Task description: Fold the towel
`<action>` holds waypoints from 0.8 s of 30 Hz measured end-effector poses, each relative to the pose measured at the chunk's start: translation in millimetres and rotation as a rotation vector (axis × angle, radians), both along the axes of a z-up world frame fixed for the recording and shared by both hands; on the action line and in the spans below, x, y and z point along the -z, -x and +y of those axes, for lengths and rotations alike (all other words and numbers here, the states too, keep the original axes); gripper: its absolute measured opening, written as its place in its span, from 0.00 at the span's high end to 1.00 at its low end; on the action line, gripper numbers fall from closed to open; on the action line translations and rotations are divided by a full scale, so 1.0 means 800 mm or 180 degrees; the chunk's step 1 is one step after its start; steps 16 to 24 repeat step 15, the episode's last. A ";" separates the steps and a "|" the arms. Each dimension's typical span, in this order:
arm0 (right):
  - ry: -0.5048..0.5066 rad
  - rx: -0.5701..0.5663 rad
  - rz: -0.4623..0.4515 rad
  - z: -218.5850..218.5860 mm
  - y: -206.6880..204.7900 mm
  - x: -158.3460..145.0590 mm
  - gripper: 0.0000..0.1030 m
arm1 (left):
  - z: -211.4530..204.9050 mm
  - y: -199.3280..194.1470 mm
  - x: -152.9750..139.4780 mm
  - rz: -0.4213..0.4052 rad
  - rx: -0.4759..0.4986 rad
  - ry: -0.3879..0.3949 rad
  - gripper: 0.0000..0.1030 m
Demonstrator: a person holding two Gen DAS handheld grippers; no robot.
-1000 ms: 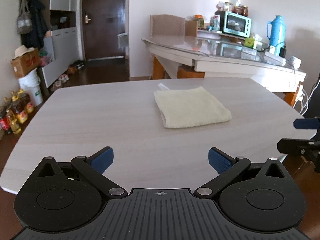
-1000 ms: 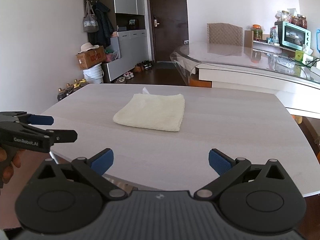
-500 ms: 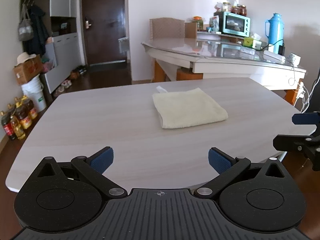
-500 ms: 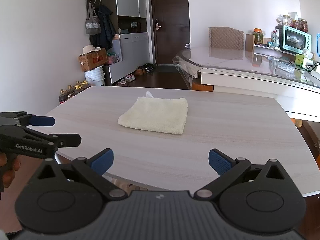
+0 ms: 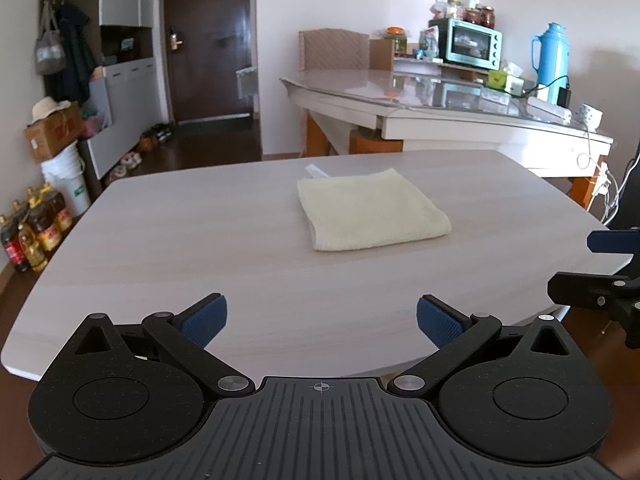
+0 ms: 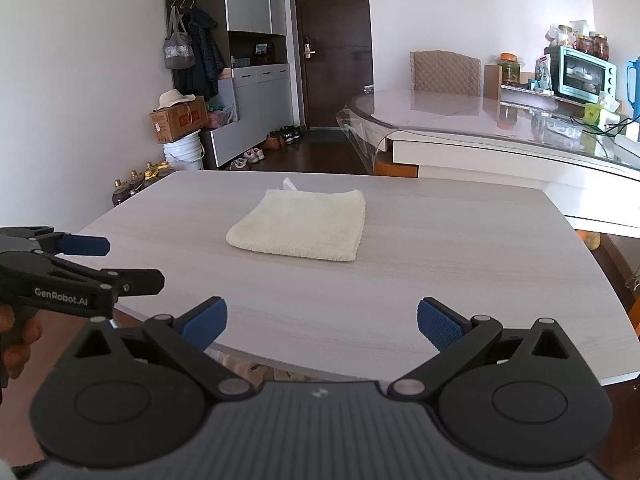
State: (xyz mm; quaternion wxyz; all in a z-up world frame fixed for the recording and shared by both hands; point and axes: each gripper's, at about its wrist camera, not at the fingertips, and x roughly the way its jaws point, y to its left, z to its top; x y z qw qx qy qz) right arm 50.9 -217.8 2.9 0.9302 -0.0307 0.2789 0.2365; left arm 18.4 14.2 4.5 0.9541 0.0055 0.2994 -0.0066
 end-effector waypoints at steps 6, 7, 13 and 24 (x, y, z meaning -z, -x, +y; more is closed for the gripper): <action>-0.0017 0.0009 -0.0018 -0.002 0.001 -0.002 0.00 | -0.002 0.001 -0.002 -0.0021 0.0018 -0.0006 0.00; -0.0018 0.0009 -0.0021 -0.002 0.001 -0.002 0.00 | -0.003 0.001 -0.003 -0.0024 0.0028 -0.0017 0.00; -0.0037 0.0022 -0.0043 -0.006 0.003 -0.005 0.00 | -0.010 0.005 -0.006 -0.0094 0.0073 -0.0092 0.00; -0.0041 0.0031 -0.0051 -0.007 0.003 -0.006 0.00 | -0.011 0.006 -0.008 -0.0115 0.0077 -0.0123 0.00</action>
